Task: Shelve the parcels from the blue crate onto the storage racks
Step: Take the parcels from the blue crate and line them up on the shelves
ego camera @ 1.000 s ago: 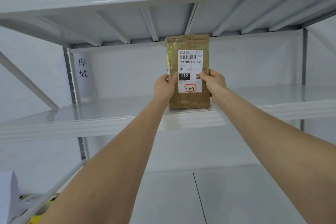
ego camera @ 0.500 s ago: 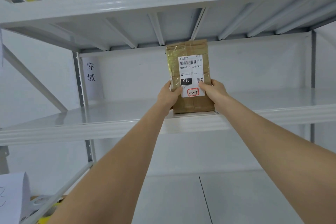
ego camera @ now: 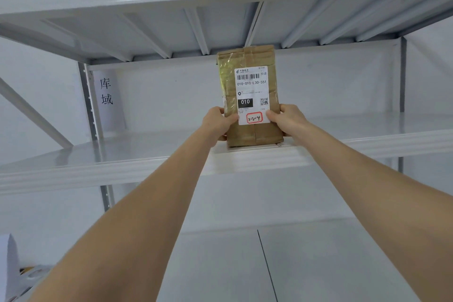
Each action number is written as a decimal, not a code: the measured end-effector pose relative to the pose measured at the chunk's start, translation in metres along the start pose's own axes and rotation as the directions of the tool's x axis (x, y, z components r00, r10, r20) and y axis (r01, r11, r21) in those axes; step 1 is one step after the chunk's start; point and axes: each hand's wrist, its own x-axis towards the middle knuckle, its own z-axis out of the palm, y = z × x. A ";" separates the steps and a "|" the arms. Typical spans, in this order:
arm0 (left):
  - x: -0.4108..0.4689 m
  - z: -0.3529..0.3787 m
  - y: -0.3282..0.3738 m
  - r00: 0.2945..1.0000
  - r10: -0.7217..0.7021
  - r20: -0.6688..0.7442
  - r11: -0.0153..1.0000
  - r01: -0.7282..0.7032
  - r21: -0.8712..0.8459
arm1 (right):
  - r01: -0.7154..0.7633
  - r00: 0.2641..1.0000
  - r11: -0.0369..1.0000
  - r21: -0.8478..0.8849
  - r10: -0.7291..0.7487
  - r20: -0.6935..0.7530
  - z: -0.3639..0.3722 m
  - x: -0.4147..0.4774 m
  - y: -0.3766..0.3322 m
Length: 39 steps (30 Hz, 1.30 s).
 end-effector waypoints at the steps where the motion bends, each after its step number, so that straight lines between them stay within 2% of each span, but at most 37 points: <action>1: 0.000 -0.002 0.001 1.000 -0.001 0.014 1.000 0.001 0.006 | 0.005 1.000 1.000 -0.007 -0.005 0.007 -0.002 -0.001 -0.001; 7: -0.004 -0.015 0.006 0.995 -0.008 0.096 0.999 0.004 0.042 | -0.023 1.000 0.998 0.053 0.022 0.019 -0.003 -0.005 -0.005; 12: -0.001 -0.017 0.003 0.997 0.000 0.080 0.997 -0.006 0.079 | 0.030 0.988 0.986 -0.165 -0.054 -0.146 0.003 -0.006 -0.006; 15: 0.000 -0.016 -0.002 0.996 0.003 0.087 0.999 -0.007 0.048 | 0.072 0.983 0.958 -0.276 -0.116 -0.146 0.006 -0.011 -0.009; 20: 0.002 -0.015 -0.003 0.997 0.006 0.075 0.999 -0.010 0.053 | 0.067 0.985 0.969 -0.239 -0.103 -0.140 0.004 -0.009 -0.009; 39: 0.024 -0.011 -0.008 0.999 -0.024 0.045 0.997 0.020 0.081 | 0.060 0.988 0.956 -0.286 -0.097 -0.118 0.017 0.008 -0.009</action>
